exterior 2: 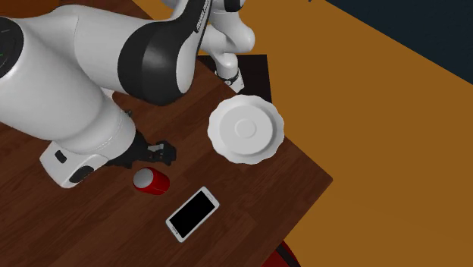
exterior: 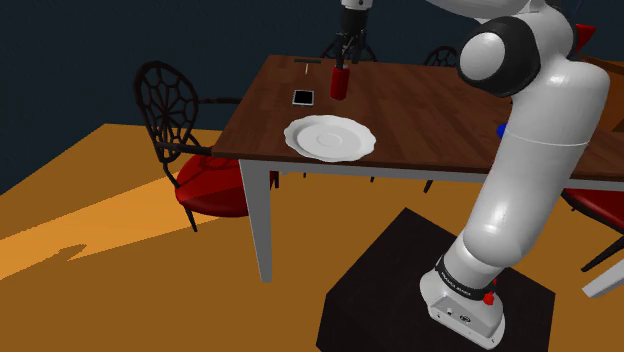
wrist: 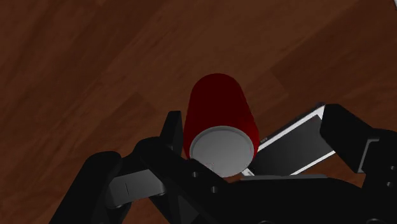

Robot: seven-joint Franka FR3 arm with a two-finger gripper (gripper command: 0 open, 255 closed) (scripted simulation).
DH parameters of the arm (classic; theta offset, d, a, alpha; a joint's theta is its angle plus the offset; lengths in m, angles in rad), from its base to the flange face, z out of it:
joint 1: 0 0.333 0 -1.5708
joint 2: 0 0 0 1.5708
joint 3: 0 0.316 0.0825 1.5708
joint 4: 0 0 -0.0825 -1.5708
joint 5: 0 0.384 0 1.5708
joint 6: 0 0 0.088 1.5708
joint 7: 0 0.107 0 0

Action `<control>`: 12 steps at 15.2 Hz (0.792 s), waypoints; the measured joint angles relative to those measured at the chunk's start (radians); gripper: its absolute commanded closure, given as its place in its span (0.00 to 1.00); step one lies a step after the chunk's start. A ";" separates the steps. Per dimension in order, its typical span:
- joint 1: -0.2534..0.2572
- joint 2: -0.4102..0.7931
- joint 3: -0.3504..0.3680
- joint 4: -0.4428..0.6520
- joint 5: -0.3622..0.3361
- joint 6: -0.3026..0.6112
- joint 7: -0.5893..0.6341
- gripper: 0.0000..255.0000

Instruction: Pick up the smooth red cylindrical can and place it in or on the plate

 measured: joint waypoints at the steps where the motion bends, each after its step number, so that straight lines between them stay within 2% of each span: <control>1: -0.017 0.056 -0.006 0.076 0.017 -0.030 -0.015 0.00; 3: -0.027 0.090 -0.008 0.103 0.027 -0.032 -0.025 0.00; 9: -0.023 0.070 -0.008 -0.006 0.023 0.055 -0.029 0.00; 12: -0.021 0.068 -0.007 -0.018 0.022 0.066 -0.027 0.00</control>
